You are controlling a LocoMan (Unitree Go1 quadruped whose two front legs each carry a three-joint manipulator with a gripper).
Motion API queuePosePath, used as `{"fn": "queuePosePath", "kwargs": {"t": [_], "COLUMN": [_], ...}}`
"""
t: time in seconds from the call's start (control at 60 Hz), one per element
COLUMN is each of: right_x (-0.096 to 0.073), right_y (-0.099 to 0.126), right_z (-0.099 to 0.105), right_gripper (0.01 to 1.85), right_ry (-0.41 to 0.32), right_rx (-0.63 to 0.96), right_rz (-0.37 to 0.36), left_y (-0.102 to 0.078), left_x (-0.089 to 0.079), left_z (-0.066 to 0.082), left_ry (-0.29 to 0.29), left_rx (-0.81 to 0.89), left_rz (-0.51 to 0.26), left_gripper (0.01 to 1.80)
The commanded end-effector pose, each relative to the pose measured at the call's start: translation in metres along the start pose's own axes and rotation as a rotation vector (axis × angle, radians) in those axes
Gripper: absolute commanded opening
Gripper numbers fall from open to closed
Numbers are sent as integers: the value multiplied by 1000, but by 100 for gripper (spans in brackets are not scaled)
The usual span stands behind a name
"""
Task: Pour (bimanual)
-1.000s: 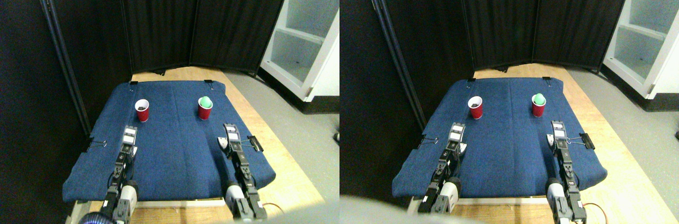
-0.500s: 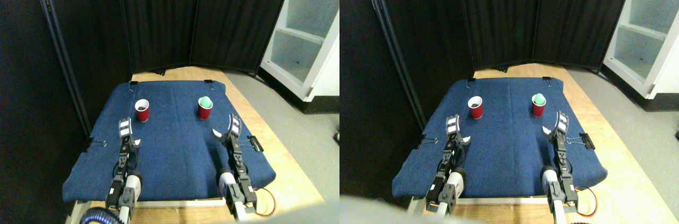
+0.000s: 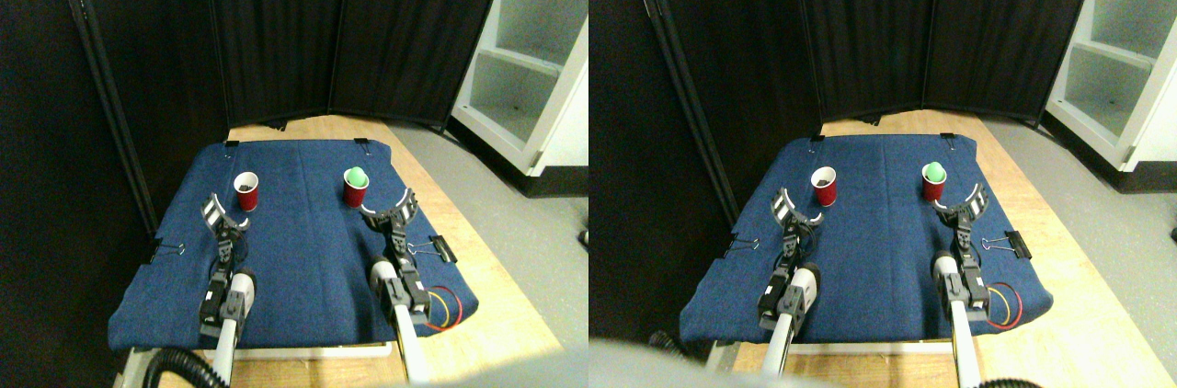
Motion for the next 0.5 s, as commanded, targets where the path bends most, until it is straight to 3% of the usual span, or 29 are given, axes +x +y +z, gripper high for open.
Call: {"fn": "queuePosePath", "kwargs": {"t": [0.017, 0.133, 0.233, 0.3, 0.35, 0.5], "right_x": [5, 9, 16, 20, 22, 24], "right_y": [4, 4, 0, -2, -3, -7], "right_z": [-7, -12, -18, -21, -24, -28], "right_gripper": [98, 100, 99, 100, 100, 100], "right_ry": [25, 42, 93, 112, 126, 135], "right_rx": [36, 118, 312, 323, 403, 504], "right_rz": [18, -19, -47, -49, -95, -136], "left_y": [-3, -1, 1, 1, 3, 8], "left_x": [5, 12, 16, 18, 20, 25], "left_z": [-4, -9, -13, -16, -17, -21], "left_ry": [-19, -29, -36, -45, -39, -6], "left_rx": [-28, -77, -115, -131, -164, -219], "left_rz": [-1, 17, 32, 39, 44, 52], "left_gripper": [91, 100, 99, 98, 100, 102]}}
